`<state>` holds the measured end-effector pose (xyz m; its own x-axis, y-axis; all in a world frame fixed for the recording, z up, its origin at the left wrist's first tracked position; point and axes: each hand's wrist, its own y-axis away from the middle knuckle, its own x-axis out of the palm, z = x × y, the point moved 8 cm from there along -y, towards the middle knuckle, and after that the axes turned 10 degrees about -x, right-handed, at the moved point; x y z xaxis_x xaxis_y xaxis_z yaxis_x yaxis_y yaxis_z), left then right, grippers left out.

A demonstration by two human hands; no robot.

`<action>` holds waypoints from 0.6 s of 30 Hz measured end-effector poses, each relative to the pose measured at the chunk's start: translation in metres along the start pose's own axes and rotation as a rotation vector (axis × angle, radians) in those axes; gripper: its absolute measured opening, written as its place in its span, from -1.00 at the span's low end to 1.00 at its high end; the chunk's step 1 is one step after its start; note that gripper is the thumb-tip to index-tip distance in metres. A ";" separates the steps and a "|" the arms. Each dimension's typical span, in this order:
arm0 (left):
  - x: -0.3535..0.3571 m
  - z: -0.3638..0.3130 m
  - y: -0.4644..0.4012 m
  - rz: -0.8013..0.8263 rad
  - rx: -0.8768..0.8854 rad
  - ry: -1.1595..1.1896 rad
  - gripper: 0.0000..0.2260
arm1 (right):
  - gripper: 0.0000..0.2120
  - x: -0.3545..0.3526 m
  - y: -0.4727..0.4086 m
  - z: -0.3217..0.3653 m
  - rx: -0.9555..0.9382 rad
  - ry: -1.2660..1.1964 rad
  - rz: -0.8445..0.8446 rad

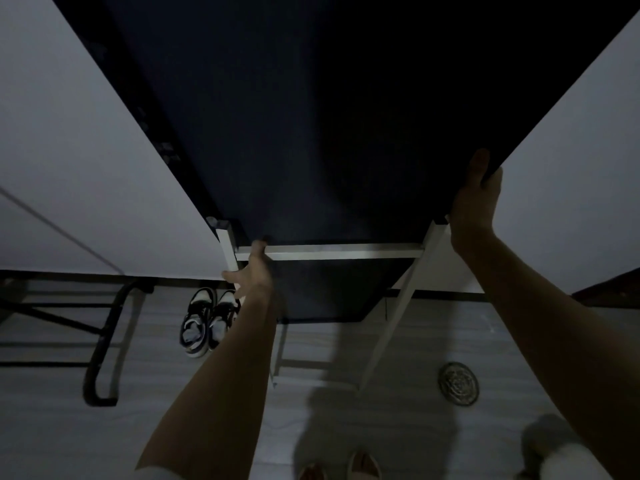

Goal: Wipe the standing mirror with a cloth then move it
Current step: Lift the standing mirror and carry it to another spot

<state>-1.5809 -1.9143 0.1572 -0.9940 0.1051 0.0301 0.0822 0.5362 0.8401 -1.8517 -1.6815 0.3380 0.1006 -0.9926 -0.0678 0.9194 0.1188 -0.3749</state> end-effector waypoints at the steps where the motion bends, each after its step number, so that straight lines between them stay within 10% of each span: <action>1: 0.001 -0.001 0.002 0.016 0.019 -0.014 0.13 | -0.21 0.001 0.000 -0.001 -0.003 -0.003 0.004; 6: -0.015 0.012 0.012 0.224 0.170 -0.021 -0.15 | -0.21 0.000 -0.001 -0.006 0.002 -0.014 0.003; 12: -0.037 0.042 -0.025 0.238 -0.043 0.165 -0.26 | -0.82 0.008 0.000 -0.005 0.016 -0.008 -0.092; 18: -0.004 0.006 -0.016 0.248 0.101 0.016 -0.36 | -0.78 0.007 -0.001 -0.009 0.021 0.003 -0.099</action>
<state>-1.5774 -1.9180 0.1400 -0.9437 0.2303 0.2374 0.3289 0.5767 0.7479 -1.8549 -1.6883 0.3299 0.0074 -0.9994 -0.0341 0.9327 0.0192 -0.3601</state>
